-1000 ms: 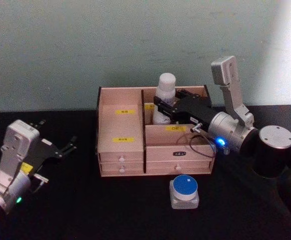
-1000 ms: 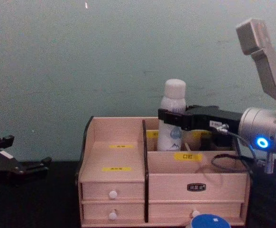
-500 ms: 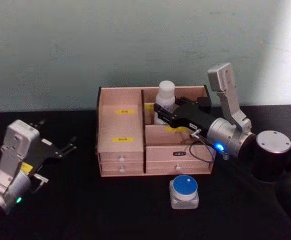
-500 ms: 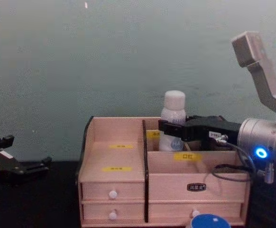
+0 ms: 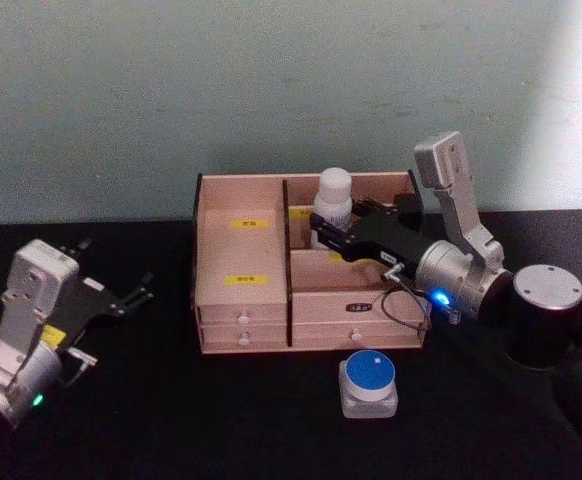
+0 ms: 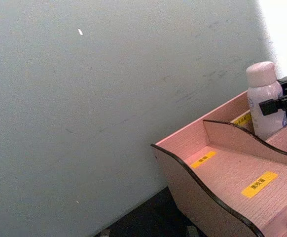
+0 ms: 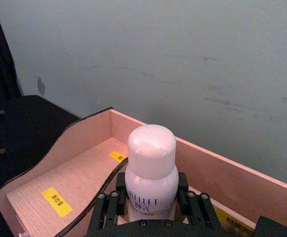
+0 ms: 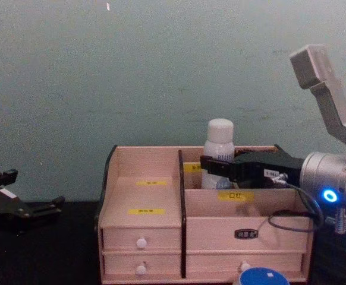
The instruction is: Pick up the facial cleanser and watermelon frost from the table and place them into the tiered storage box.
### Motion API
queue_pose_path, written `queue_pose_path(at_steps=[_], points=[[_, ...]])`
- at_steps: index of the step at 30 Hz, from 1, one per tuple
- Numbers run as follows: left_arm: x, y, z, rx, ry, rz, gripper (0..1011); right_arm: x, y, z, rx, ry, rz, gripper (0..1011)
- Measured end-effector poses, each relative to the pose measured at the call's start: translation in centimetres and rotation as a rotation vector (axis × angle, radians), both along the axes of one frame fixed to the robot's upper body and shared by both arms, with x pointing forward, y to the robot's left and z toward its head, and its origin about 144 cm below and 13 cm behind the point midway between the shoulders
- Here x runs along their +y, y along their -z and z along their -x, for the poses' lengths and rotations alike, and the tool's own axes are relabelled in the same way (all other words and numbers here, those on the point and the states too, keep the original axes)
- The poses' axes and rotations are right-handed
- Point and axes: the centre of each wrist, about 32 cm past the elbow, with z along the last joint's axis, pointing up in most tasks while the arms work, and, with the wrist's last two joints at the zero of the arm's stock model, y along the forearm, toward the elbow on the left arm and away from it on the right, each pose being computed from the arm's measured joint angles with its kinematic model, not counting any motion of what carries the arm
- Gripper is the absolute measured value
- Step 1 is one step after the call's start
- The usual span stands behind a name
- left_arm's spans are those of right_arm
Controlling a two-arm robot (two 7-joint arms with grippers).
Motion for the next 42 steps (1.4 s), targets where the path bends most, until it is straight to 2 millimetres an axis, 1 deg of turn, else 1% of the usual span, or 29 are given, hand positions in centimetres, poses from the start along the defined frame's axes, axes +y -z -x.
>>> queue_pose_path(at_steps=[14,17,18,23,29,40,42], points=[[0.0,0.0,0.0,0.0,0.0,0.0,1002,0.0,-0.05,0.08,-0.002,0.001,0.008,593],[0.0,0.0,0.0,0.0,0.0,0.0,1001,0.01,-0.05,0.08,-0.002,0.0,0.008,660],[0.0,0.0,0.0,0.0,0.0,0.0,1001,0.0,-0.04,0.07,-0.001,0.001,0.007,717],[0.0,0.0,0.0,0.0,0.0,0.0,1001,0.0,-0.05,0.06,-0.001,0.001,0.006,870],[0.0,0.0,0.0,0.0,0.0,0.0,1001,0.0,-0.06,0.05,-0.001,0.001,0.006,997],[0.0,0.0,0.0,0.0,0.0,0.0,1001,-0.02,-0.1,0.04,-0.002,0.0,0.005,1002],[0.0,0.0,0.0,0.0,0.0,0.0,1001,-0.05,-0.44,0.18,-0.014,-0.004,-0.002,1002]])
